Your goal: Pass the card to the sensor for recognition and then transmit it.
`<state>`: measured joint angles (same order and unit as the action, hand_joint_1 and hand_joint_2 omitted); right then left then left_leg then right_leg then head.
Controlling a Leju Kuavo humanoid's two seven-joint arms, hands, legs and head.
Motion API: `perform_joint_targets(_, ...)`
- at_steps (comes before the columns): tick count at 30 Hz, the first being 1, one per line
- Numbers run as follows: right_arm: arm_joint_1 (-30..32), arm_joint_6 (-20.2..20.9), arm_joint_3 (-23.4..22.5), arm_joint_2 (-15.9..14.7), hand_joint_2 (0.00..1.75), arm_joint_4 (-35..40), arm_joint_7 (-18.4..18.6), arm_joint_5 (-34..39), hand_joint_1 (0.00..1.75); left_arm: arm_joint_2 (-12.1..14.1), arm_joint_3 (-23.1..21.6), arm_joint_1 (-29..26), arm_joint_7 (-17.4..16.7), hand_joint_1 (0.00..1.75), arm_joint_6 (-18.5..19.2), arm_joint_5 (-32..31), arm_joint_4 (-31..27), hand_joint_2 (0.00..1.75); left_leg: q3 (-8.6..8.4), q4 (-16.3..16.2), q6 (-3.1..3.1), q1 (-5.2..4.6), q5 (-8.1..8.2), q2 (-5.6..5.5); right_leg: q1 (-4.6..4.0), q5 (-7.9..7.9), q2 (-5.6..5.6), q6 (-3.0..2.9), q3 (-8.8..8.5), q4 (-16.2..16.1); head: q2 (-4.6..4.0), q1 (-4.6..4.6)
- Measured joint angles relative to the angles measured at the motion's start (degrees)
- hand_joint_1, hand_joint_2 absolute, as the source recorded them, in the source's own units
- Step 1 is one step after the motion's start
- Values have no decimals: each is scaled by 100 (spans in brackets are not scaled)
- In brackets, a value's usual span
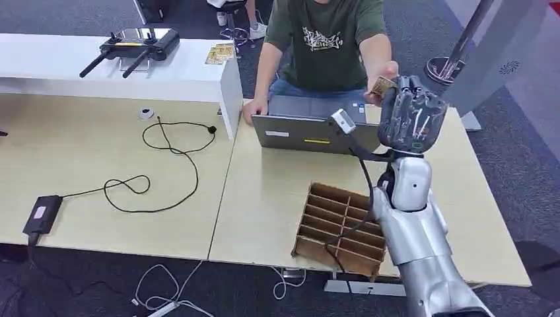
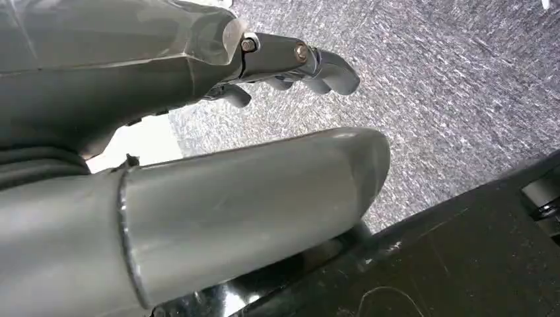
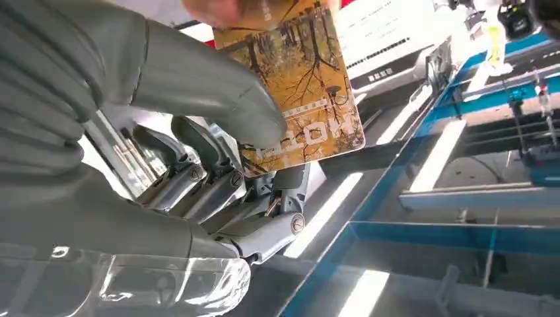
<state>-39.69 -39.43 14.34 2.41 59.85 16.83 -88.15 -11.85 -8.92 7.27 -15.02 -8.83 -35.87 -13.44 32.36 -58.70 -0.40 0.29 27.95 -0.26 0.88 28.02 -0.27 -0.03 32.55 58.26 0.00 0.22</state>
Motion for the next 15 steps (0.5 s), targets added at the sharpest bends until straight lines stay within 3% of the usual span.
perform_joint_targets(15,-329,-7,374,-225,175,-799,180,0,175,-2,-2,1,0,0,-9,-31,0,0,1,-1,0,0,0,0,0,0,0,0,1,-1,0,-2)
